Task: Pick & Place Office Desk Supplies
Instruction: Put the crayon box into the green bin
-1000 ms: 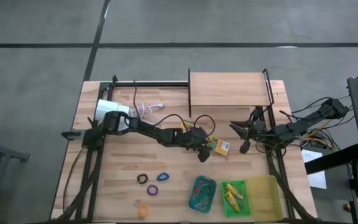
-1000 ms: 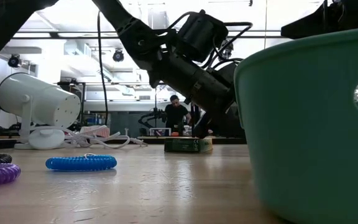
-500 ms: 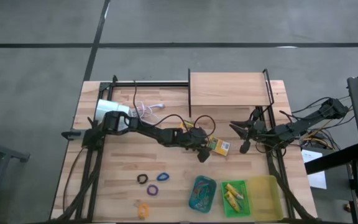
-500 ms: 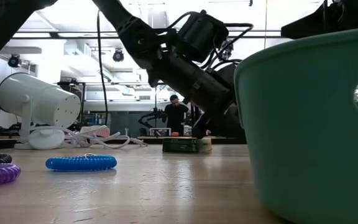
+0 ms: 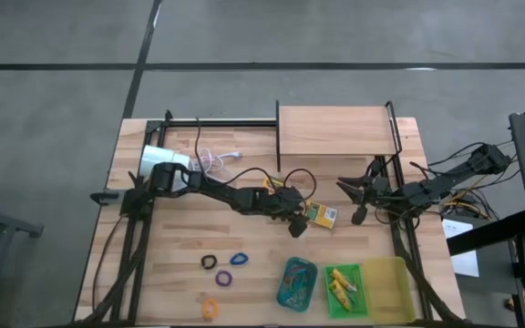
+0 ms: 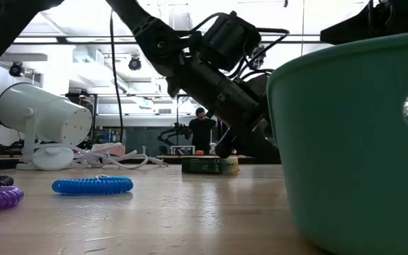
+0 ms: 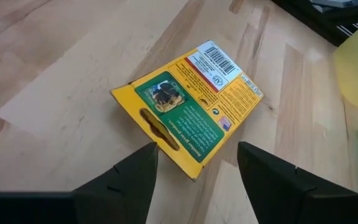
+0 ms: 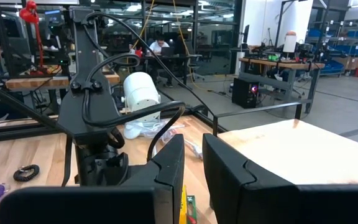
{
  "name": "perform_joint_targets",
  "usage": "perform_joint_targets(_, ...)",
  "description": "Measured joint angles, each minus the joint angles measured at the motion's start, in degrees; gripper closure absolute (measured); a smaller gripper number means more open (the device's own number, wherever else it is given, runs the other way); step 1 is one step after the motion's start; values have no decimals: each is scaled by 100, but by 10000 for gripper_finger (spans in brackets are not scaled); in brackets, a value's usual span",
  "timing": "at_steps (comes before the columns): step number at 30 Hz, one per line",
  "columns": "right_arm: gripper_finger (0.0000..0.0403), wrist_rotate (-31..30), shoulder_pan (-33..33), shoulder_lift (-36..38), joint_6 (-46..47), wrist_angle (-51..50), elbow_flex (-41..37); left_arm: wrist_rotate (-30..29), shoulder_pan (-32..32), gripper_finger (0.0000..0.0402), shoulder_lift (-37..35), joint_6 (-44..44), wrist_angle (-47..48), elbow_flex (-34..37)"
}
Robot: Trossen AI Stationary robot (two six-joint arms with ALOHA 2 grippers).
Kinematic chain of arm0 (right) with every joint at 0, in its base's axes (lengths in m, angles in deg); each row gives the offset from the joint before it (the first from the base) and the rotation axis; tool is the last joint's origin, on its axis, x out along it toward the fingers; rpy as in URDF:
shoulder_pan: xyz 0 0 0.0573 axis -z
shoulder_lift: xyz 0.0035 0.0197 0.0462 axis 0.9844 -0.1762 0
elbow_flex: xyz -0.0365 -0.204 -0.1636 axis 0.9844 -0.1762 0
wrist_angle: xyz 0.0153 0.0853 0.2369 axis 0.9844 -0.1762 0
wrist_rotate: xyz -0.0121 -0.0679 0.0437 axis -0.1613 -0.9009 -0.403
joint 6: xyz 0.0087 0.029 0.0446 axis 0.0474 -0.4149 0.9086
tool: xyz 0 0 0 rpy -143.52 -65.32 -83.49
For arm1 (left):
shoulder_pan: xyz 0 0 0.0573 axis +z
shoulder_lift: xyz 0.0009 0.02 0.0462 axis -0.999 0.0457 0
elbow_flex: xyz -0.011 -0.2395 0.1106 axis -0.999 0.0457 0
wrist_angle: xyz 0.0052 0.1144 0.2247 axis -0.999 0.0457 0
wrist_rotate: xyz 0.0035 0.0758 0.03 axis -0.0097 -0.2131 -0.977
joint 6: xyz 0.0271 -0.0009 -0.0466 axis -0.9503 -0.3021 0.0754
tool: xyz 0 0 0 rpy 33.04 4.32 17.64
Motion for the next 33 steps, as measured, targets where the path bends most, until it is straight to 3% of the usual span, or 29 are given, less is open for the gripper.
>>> perform_joint_targets(18,349,0,1,0,0,0,0,-190,3,180,-379,-1713,5,-504)
perform_joint_targets(28,349,-2,2,0,0,0,0,-286,92,202,-1443,-2687,788,-496)
perform_joint_targets(33,349,0,-1,-7,2,0,0,-304,169,211,-2050,-2947,1033,-76)
